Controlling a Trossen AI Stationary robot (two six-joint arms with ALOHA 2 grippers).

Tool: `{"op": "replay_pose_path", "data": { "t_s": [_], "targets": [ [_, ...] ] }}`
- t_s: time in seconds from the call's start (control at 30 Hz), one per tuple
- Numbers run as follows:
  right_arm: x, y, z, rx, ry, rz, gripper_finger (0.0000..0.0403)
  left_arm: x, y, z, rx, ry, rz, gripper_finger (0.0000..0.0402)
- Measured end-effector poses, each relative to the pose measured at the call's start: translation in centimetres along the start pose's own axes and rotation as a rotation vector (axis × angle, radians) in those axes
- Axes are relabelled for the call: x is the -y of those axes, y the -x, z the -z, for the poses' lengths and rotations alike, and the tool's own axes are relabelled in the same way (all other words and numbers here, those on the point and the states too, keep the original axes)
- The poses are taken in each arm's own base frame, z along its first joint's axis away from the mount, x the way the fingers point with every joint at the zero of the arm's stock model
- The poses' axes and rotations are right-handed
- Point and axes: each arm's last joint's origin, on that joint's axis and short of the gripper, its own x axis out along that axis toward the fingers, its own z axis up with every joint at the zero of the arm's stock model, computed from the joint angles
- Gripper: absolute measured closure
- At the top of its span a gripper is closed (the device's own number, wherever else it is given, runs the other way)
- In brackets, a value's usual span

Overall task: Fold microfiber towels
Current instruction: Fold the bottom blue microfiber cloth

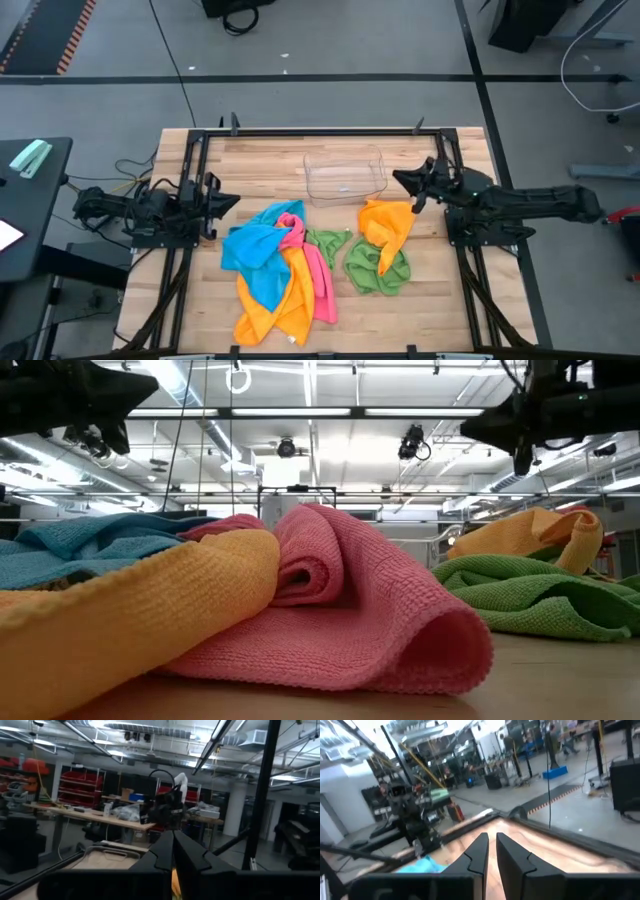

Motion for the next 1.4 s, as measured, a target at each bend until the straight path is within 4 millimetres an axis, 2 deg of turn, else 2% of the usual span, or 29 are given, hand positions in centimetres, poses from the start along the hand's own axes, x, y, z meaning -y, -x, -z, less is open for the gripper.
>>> {"op": "replay_pose_path", "data": {
  "t_s": [0.23,0.37,0.57,0.73,1.13,1.4],
  "targets": [
    [-0.5,-1.4,1.9,-0.189,-0.115,-0.141,0.0359,-0.2,0.0,0.3,-0.029,-0.029,-0.045,0.0394],
    [-1.3,-2.0,2.4,-0.202,-0.111,-0.203,0.0359,-0.5,-0.1,0.1,-0.067,-0.017,-0.085,0.0384],
    [-2.9,-3.0,2.1,-0.216,-0.041,-0.27,0.0359,-0.4,-0.8,-2.0,-0.203,-0.004,-0.147,0.0388],
    [-4.6,-4.4,1.4,-0.249,0.007,-0.302,0.0359,0.3,-1.9,-2.2,-0.309,-0.022,-0.089,0.0389],
    [-9.8,-9.5,1.5,-0.432,0.166,-0.334,0.0359,2.6,-4.6,0.1,-0.572,-0.048,-0.015,0.03],
    [-12.8,-12.5,1.6,-0.549,0.265,-0.34,0.0359,4.3,-5.3,0.8,-0.653,-0.04,0.052,0.0268]
  ]
}}
